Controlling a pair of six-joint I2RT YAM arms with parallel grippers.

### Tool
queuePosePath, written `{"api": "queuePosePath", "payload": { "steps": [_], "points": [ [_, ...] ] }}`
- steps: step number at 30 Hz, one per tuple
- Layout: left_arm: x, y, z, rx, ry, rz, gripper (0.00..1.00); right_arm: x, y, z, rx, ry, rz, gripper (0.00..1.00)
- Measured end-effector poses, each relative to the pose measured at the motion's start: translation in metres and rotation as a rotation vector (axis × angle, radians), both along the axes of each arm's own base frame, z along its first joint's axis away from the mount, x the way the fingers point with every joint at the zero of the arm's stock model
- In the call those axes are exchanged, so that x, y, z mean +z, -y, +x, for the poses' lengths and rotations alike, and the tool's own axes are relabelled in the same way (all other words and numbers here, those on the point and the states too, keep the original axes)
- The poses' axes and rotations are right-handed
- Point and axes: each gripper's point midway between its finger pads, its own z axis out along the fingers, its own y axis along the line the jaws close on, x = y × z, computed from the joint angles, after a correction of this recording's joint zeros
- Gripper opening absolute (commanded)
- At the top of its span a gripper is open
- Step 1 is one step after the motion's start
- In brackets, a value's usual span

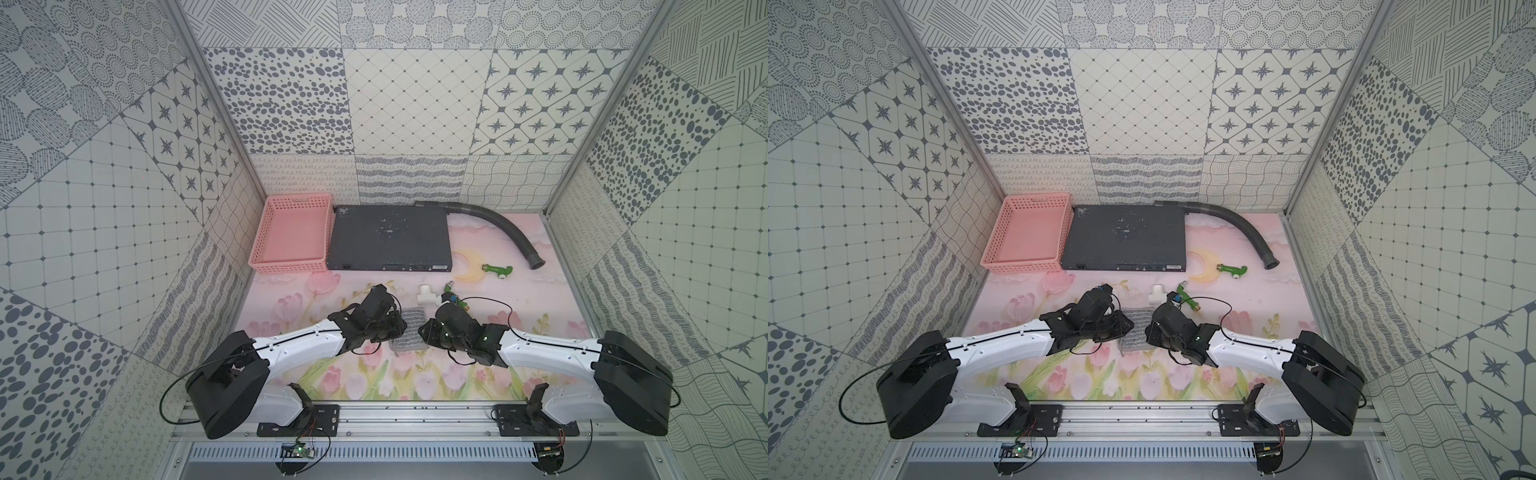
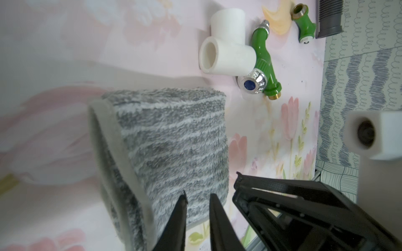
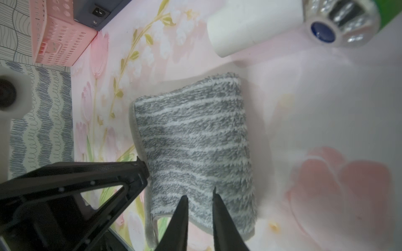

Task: Fold the square dishcloth
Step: Smooth out the cleaning item at the center of the board.

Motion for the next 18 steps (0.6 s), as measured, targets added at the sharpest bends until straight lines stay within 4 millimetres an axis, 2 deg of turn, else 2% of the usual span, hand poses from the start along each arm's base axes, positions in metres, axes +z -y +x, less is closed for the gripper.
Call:
{"api": "queuePosePath", "payload": {
  "steps": [4, 13, 18],
  "points": [
    [-0.005, 0.001, 0.006, -0.012, -0.003, 0.006, 0.19, -0.009, -0.005, 0.000, 0.005, -0.029, 0.040, 0.22],
    [-0.030, -0.025, 0.013, 0.041, -0.047, 0.046, 0.18, -0.031, -0.005, -0.004, -0.004, -0.076, 0.066, 0.22],
    [-0.040, -0.031, 0.016, 0.048, -0.057, 0.051, 0.18, -0.040, -0.006, -0.005, -0.017, -0.090, 0.085, 0.22]
  ]
}}
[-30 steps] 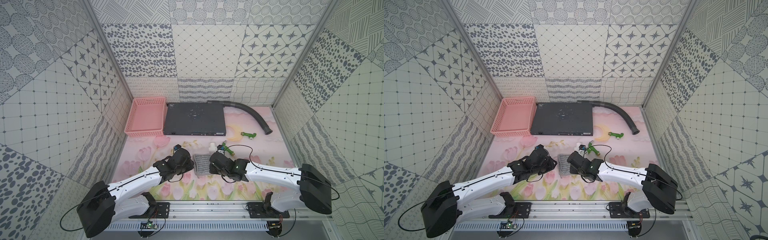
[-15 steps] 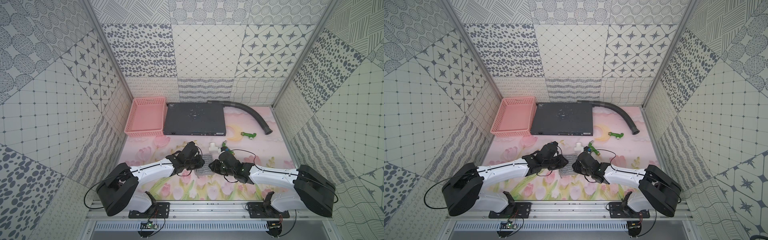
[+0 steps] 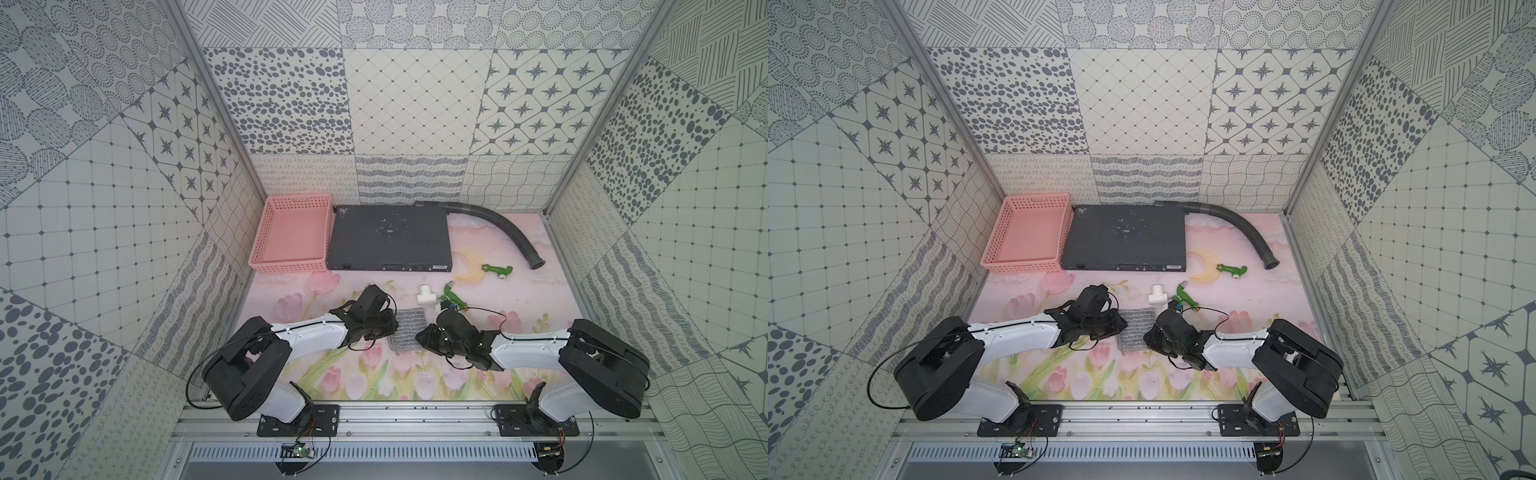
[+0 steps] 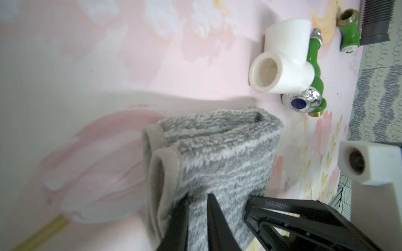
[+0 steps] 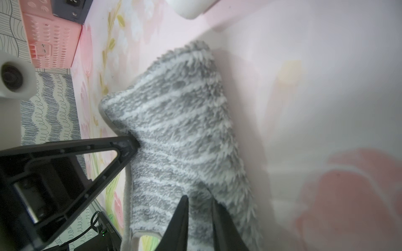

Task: Fold the square dishcloth
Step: Smooth out the cleaning item at the center of the board.

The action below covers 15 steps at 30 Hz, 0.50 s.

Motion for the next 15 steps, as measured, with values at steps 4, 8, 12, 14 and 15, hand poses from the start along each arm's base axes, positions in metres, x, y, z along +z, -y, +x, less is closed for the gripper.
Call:
{"api": "queuePosePath", "payload": {
  "steps": [4, 8, 12, 14, 15],
  "points": [
    [-0.005, -0.003, 0.003, -0.004, -0.001, -0.007, 0.19, -0.001, -0.003, 0.001, -0.002, 0.004, 0.032, 0.22],
    [0.000, 0.000, 0.005, -0.027, 0.016, -0.031, 0.25, 0.002, -0.005, 0.000, 0.018, 0.012, 0.036, 0.28],
    [0.016, 0.005, 0.006, -0.049, 0.048, -0.072, 0.27, 0.014, -0.008, 0.002, 0.046, 0.037, 0.019, 0.33],
    [0.027, 0.007, 0.005, -0.059, 0.071, -0.099, 0.27, 0.025, -0.011, 0.007, 0.053, 0.063, 0.020, 0.36],
    [0.031, 0.007, 0.004, -0.062, 0.081, -0.111, 0.27, 0.033, -0.013, 0.010, 0.056, 0.081, 0.026, 0.38]
  ]
}}
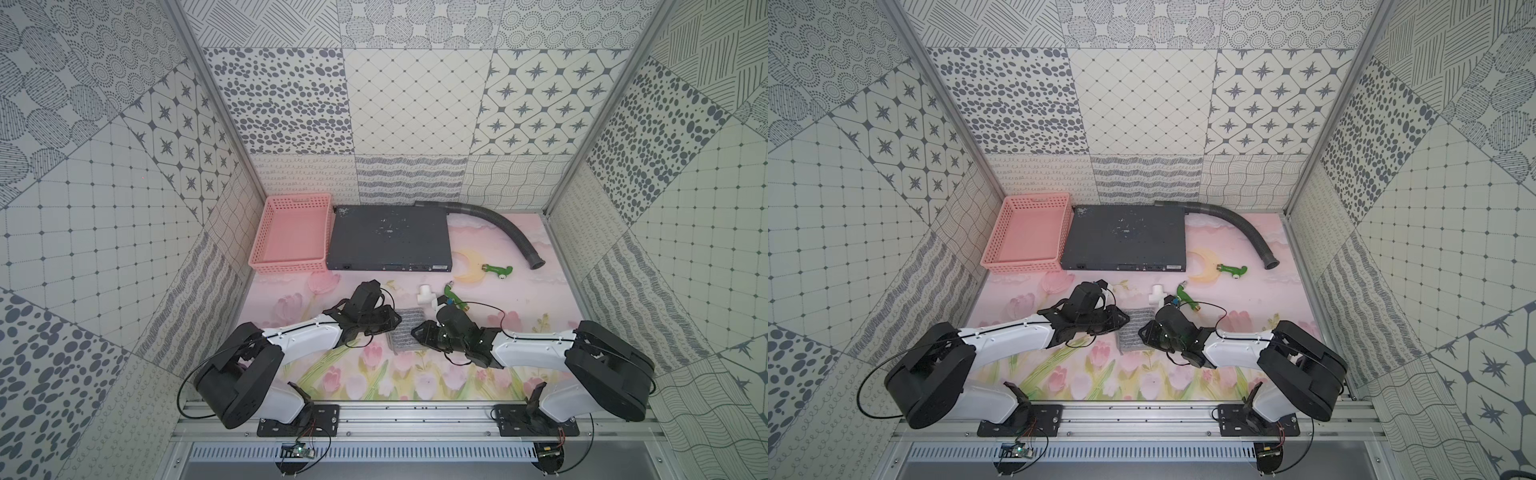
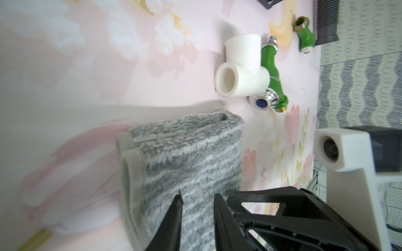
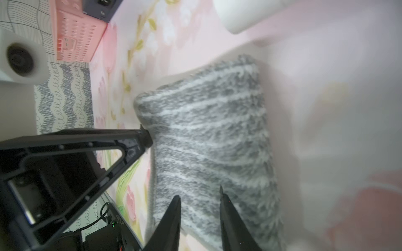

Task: Fold the square dishcloth
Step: Smooth out the cleaning item at the center of the board.

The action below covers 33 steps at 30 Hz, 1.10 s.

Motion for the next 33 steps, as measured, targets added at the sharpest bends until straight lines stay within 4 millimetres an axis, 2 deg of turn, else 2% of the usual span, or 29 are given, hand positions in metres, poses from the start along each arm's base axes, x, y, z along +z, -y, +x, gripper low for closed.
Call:
{"api": "queuePosePath", "payload": {
  "steps": [5, 10, 13, 16, 23, 29, 33],
  "points": [
    [0.014, -0.002, -0.010, -0.004, 0.025, -0.053, 0.26, 0.031, -0.010, 0.017, 0.015, 0.082, 0.028, 0.41],
    [0.004, -0.006, -0.029, -0.003, -0.018, -0.084, 0.24, 0.040, -0.018, 0.032, 0.019, 0.120, 0.031, 0.41],
    [-0.005, -0.005, -0.040, -0.010, -0.055, -0.099, 0.24, 0.030, -0.022, 0.037, 0.023, 0.114, 0.033, 0.41],
    [-0.015, -0.003, -0.049, -0.016, -0.090, -0.109, 0.23, 0.012, -0.030, 0.041, 0.036, 0.085, 0.034, 0.41],
    [-0.030, -0.004, -0.056, -0.002, -0.137, -0.114, 0.20, -0.012, -0.055, 0.046, 0.066, 0.036, 0.109, 0.41],
    [-0.037, -0.005, -0.055, 0.020, -0.158, -0.110, 0.19, -0.014, -0.060, 0.053, 0.052, 0.041, 0.162, 0.41],
    [-0.038, -0.005, -0.054, 0.027, -0.162, -0.111, 0.19, -0.011, -0.051, 0.065, 0.024, 0.062, 0.179, 0.42]
  ]
}}
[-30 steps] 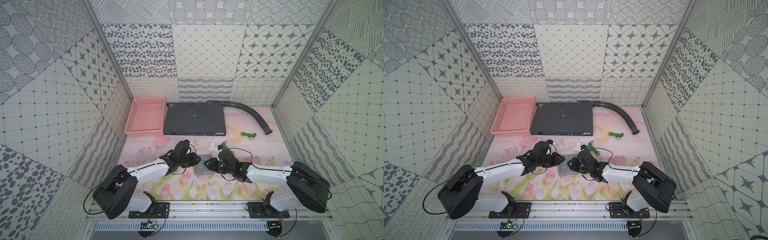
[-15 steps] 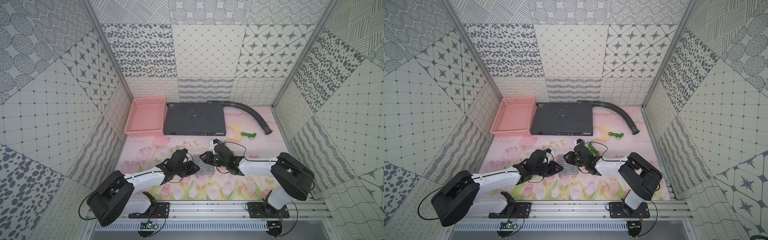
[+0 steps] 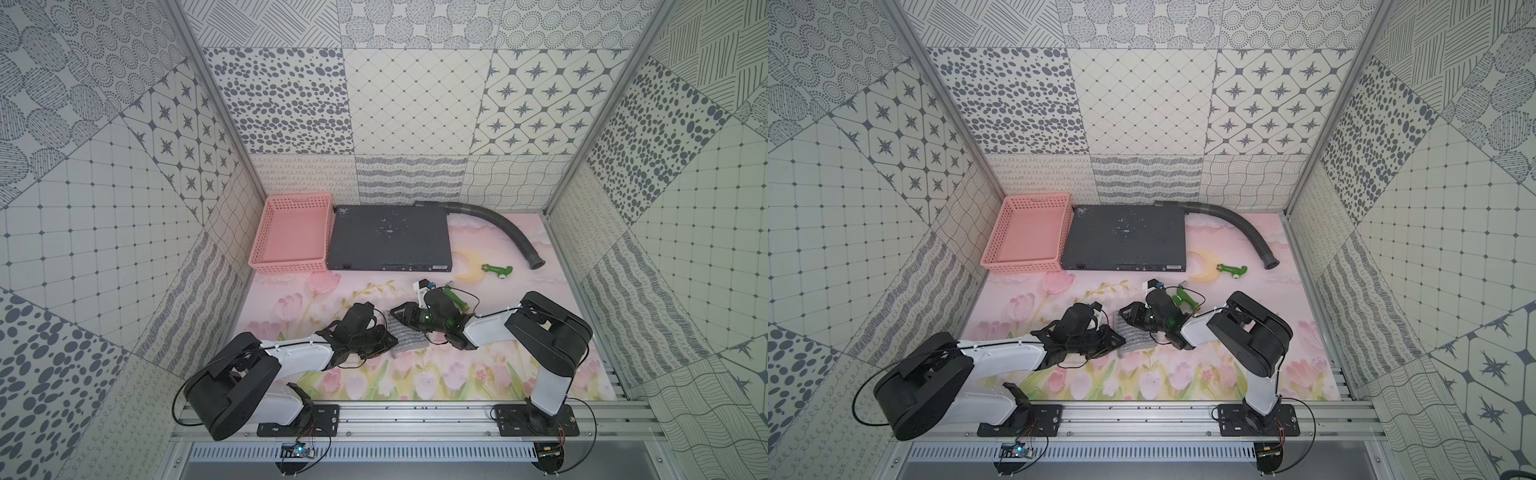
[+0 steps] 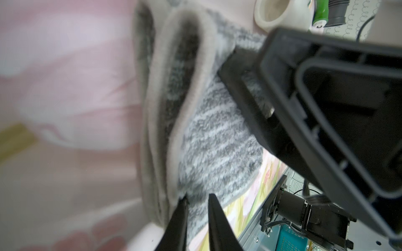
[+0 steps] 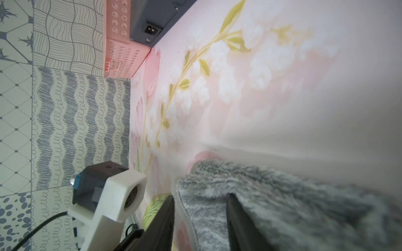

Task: Fold the square dishcloth
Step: Smooth out the cleaning item at the center of the board.

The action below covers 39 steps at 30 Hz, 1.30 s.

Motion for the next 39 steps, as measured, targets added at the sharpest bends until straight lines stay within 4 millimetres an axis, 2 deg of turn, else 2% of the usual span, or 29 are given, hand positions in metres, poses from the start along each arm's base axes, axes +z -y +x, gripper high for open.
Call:
{"api": "queuePosePath", "payload": {
  "steps": [12, 17, 20, 24, 27, 30, 34, 39],
  "points": [
    [0.001, -0.003, 0.002, 0.014, 0.004, 0.011, 0.20, -0.002, 0.035, 0.036, -0.090, 0.039, 0.010, 0.42],
    [0.007, -0.002, 0.004, 0.017, 0.012, 0.008, 0.26, -0.001, 0.041, 0.043, -0.092, 0.047, 0.011, 0.41],
    [0.016, 0.000, 0.007, 0.015, 0.027, 0.001, 0.27, 0.004, 0.039, 0.040, -0.070, 0.050, 0.012, 0.41],
    [0.034, 0.005, 0.016, 0.016, 0.065, -0.015, 0.26, 0.026, 0.035, 0.036, -0.054, 0.081, 0.041, 0.39],
    [0.046, 0.006, 0.026, 0.024, 0.092, -0.015, 0.24, 0.048, 0.029, 0.025, -0.030, 0.114, 0.071, 0.36],
    [0.052, 0.003, 0.039, 0.044, 0.114, -0.003, 0.22, 0.058, 0.019, 0.006, 0.011, 0.126, 0.089, 0.32],
    [0.048, -0.003, 0.053, 0.066, 0.113, 0.023, 0.20, 0.053, 0.006, -0.026, 0.072, 0.103, 0.085, 0.28],
    [0.027, -0.013, 0.063, 0.088, 0.071, 0.068, 0.19, 0.038, -0.004, -0.061, 0.130, 0.043, 0.076, 0.26]
  ]
}}
